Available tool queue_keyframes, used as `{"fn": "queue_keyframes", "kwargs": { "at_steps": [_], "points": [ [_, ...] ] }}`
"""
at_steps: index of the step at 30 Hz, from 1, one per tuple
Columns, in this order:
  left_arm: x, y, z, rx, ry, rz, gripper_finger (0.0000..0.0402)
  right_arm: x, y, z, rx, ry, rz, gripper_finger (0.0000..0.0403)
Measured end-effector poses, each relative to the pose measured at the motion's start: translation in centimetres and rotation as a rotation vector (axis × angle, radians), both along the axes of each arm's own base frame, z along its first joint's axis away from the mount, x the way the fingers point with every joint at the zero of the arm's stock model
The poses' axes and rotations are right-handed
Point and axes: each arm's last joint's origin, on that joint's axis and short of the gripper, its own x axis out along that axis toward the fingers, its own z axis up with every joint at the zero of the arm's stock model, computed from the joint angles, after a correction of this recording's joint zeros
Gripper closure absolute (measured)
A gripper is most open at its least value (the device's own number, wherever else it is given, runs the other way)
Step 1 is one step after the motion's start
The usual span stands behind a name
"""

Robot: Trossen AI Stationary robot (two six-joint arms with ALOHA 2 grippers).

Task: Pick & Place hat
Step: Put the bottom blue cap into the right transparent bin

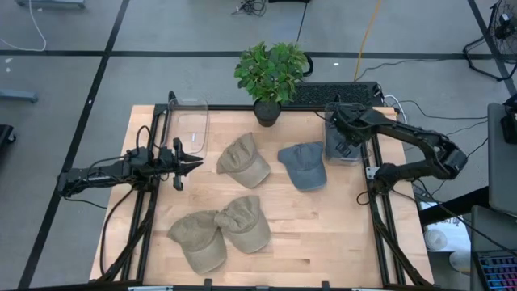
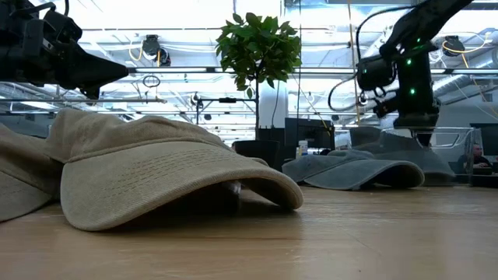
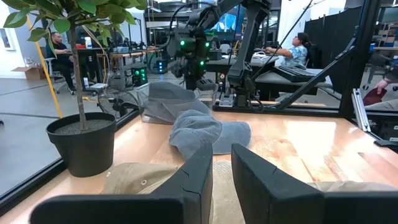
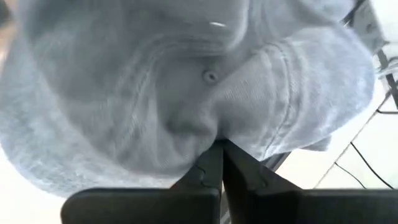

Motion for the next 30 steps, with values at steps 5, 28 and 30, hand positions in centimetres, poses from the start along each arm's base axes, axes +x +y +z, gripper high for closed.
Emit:
{"fn": "queue_keyframes", "kwargs": {
  "at_steps": [5, 28, 30],
  "points": [
    [0.0, 0.0, 0.0, 0.0, 0.0, 0.0, 0.0334, -0.6, 0.6, 2.3, -0.076, -0.077, 0.003, 0.0403],
    [0.0, 0.0, 0.0, 0.0, 0.0, 0.0, 0.0334, 2.1, -1.3, 0.4, -0.108, -0.397, 0.018, 0.0403],
    [0.0, 0.0, 0.0, 0.0, 0.0, 0.0, 0.0334, 2.3, -1.6, -1.0, -0.092, -0.354, 0.008, 0.0403]
  ]
}}
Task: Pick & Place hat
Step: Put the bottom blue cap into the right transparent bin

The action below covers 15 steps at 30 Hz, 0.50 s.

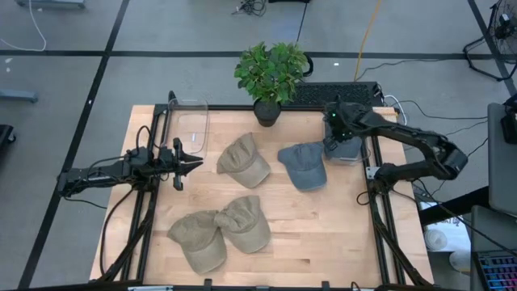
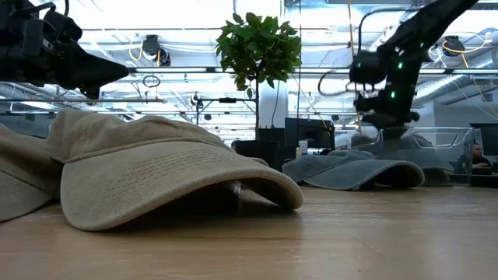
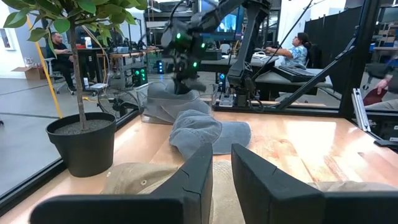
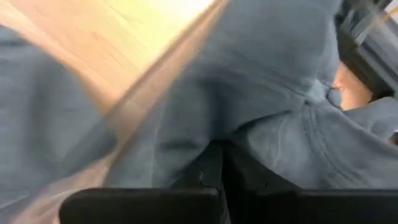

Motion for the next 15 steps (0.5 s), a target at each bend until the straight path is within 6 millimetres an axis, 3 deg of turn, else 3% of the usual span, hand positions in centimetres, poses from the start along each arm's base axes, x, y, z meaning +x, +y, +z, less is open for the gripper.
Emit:
{"fn": "queue_keyframes", "kwargs": {
  "at_steps": [6, 15],
  "points": [
    [0.0, 0.0, 0.0, 0.0, 0.0, 0.0, 0.0334, 0.2, -0.3, -2.3, 0.057, 0.083, -0.001, 0.0403],
    [0.0, 0.0, 0.0, 0.0, 0.0, 0.0, 0.0334, -0.6, 0.7, 0.3, -0.003, -0.002, 0.018, 0.0403]
  ]
}}
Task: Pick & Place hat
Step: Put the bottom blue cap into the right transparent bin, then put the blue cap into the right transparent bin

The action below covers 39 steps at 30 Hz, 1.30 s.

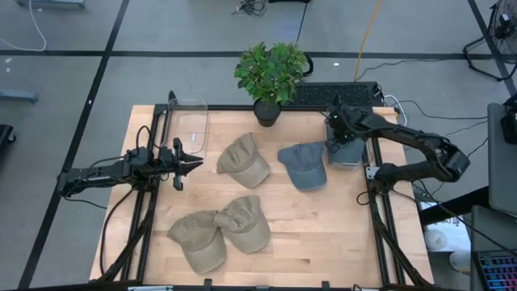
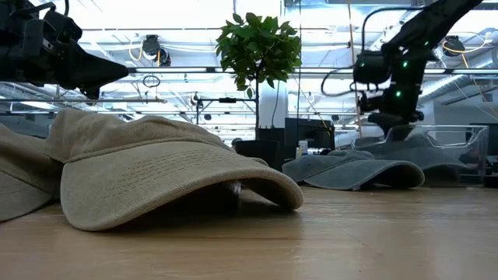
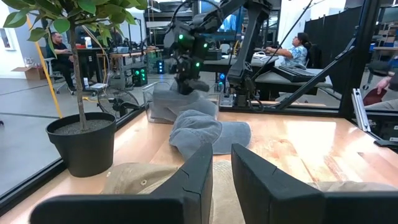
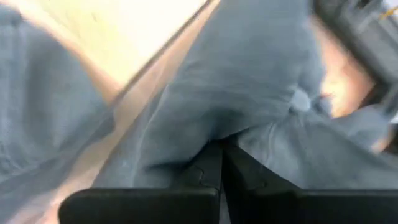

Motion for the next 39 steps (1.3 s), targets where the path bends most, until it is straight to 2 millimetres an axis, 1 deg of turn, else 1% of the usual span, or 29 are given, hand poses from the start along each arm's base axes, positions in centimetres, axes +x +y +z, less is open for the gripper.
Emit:
{"fn": "queue_keyframes", "kwargs": {
  "at_steps": [11, 15, 18, 23, 26, 29, 33, 35, 37, 39],
  "points": [
    [0.0, 0.0, 0.0, 0.0, 0.0, 0.0, 0.0334, -1.7, 1.8, 4.3, -0.179, -0.18, 0.02, 0.0403],
    [0.0, 0.0, 0.0, 0.0, 0.0, 0.0, 0.0334, -1.7, 2.8, 5.5, -0.159, -0.347, 0.127, 0.0403],
    [0.0, 0.0, 0.0, 0.0, 0.0, 0.0, 0.0334, -0.9, 4.3, 6.0, -0.163, -0.505, 0.275, 0.0403],
    [0.0, 0.0, 0.0, 0.0, 0.0, 0.0, 0.0334, 0.7, 7.2, 5.8, -0.197, -0.751, 0.484, 0.0403],
    [0.0, 0.0, 0.0, 0.0, 0.0, 0.0, 0.0334, 1.9, 9.2, 4.7, -0.176, -0.896, 0.564, 0.0403],
    [0.0, 0.0, 0.0, 0.0, 0.0, 0.0, 0.0334, 3.0, 11.8, 3.3, -0.197, -1.011, 0.731, 0.0403],
    [0.0, 0.0, 0.0, 0.0, 0.0, 0.0, 0.0334, 3.3, 15.4, 1.6, -0.338, -1.059, 0.953, 0.0403],
    [0.0, 0.0, 0.0, 0.0, 0.0, 0.0, 0.0334, 3.2, 17.1, 1.2, -0.396, -1.059, 1.016, 0.0401],
    [0.0, 0.0, 0.0, 0.0, 0.0, 0.0, 0.0334, 3.1, 18.7, 1.1, -0.394, -1.069, 1.062, 0.0389],
    [0.0, 0.0, 0.0, 0.0, 0.0, 0.0, 0.0334, 2.9, 20.4, 1.0, -0.336, -1.086, 1.143, 0.0364]
  ]
}}
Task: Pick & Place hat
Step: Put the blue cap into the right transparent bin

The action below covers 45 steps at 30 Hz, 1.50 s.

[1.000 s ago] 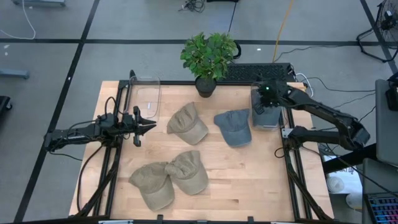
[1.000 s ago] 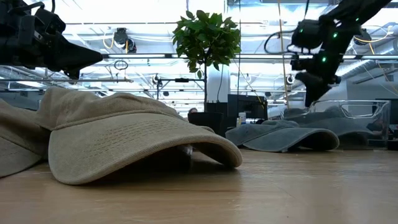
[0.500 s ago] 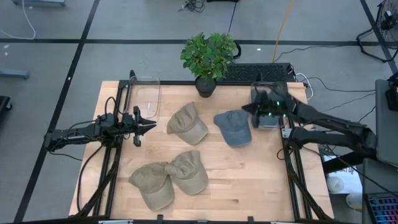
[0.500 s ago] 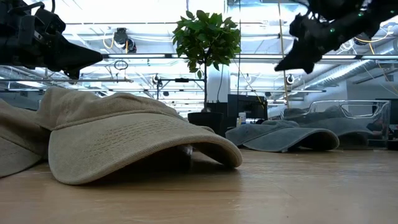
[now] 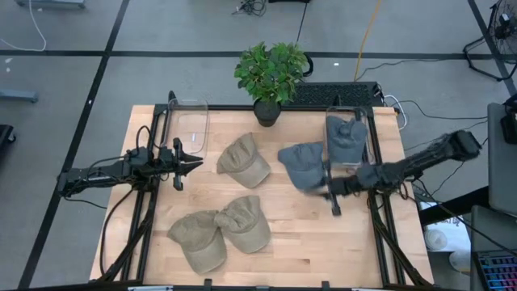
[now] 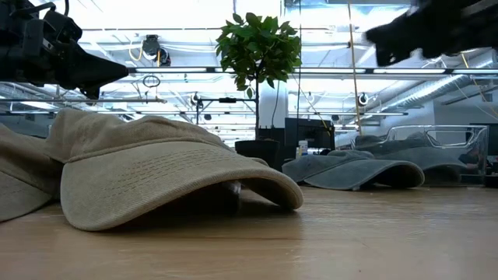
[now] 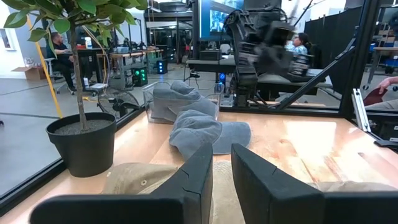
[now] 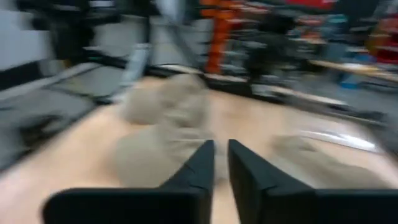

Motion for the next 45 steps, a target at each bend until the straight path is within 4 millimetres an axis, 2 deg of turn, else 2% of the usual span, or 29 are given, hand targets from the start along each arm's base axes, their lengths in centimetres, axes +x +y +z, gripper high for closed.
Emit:
{"fn": "queue_keyframes", "kwargs": {
  "at_steps": [6, 11, 14, 17, 22, 28, 37, 45],
  "points": [
    [0.0, 0.0, 0.0, 0.0, 0.0, 0.0, 0.0334, -0.5, 5.0, 1.0, 0.106, -0.074, 0.249, 0.0232],
    [0.0, 0.0, 0.0, 0.0, 0.0, 0.0, 0.0334, -0.6, 8.5, 1.8, 0.12, -0.131, 0.38, 0.0132],
    [0.0, 0.0, 0.0, 0.0, 0.001, 0.0, 0.0334, 0.0, 10.3, 1.9, 0.014, -0.07, 0.333, 0.0104],
    [0.0, 0.0, 0.0, 0.0, 0.0, 0.0, 0.0334, 0.9, 11.3, 2.2, -0.171, 0.06, 0.167, 0.0099],
    [0.0, 0.0, 0.0, 0.0, 0.001, 0.0, 0.0334, 1.7, 10.4, 0.4, -0.453, 0.323, -0.194, 0.0109],
    [0.0, 0.0, 0.0, 0.0, 0.001, 0.0, 0.0334, 1.8, 8.0, -3.1, -0.548, 0.578, -0.374, 0.0116],
    [0.0, 0.0, 0.0, 0.0, 0.0, 0.0, 0.0334, 2.8, 6.3, -6.5, -0.713, 0.772, -0.45, 0.0117],
    [0.0, 0.0, 0.0, 0.0, 0.0, 0.0, 0.0334, 3.0, 4.5, -7.7, -0.79, 0.901, -0.519, 0.0117]
  ]
}}
